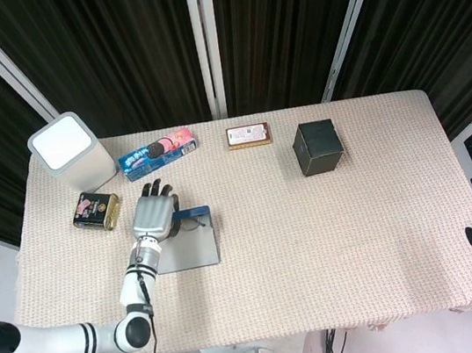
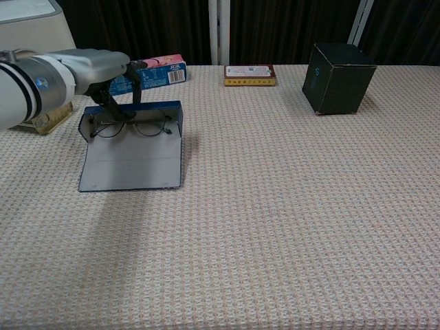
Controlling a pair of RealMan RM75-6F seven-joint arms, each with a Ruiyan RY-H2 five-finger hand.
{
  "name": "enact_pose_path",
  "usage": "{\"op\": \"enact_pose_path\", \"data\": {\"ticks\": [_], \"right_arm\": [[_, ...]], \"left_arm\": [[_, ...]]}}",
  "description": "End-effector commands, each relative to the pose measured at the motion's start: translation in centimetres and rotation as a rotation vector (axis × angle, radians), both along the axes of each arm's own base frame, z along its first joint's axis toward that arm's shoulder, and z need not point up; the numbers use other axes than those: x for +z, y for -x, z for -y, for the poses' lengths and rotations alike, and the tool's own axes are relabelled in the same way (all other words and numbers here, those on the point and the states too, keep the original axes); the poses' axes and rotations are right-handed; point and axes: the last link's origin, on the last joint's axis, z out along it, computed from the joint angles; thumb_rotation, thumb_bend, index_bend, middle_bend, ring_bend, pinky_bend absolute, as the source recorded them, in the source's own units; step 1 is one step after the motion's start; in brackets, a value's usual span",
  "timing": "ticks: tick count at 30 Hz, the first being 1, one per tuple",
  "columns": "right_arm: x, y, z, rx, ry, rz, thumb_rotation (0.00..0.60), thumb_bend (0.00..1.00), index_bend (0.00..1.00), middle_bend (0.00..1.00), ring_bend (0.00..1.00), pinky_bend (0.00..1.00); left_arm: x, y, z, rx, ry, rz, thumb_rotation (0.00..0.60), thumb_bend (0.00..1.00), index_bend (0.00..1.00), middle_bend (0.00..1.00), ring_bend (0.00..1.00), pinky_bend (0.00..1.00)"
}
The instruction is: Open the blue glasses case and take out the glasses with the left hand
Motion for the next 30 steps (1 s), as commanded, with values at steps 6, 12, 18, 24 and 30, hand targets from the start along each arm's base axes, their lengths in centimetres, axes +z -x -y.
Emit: {"op": "enact_pose_path", "data": {"ticks": [6,12,18,24,30], "right_arm": [[-0.1,0.0,0.0,0.0,-0.006,-0.003,0.6,0.32,0.0,0.0,0.0,0.0],[-0.2,0.0,-0.1,-0.006,-0.008,-0.003,0.6,0.33,0.0,0.0,0.0,0.0],[-0.2,0.1,-0.1,-0.007,-0.012,-0.003,0.6,0.32,0.0,0.0,0.0,0.0],[-0.2,0.1,-0.2,-0.008,-0.01,-0.002,0.6,0.32,0.0,0.0,0.0,0.0],[-0.2,0.2,-0.2,-0.008,-0.011,-0.001,0.6,0.32,0.0,0.0,0.0,0.0]], "left_arm": [[-1.4,2.1,1.7,-0.157,-0.12,0.004,0.599,0.4,0.5,0.18,0.01,0.09],[-2.0,2.9,2.0,-0.199,-0.148,-0.013,0.599,0.4,0.5,0.18,0.01,0.09],[-2.3,3.2,2.0,-0.192,-0.147,-0.011,0.6,0.4,0.5,0.18,0.01,0.08],[-2.3,3.2,1.7,-0.196,-0.153,-0.019,0.6,0.4,0.5,0.18,0.01,0.08],[-2.4,3.5,1.3,-0.157,-0.142,-0.019,0.6,0.39,0.45,0.17,0.01,0.08]]}}
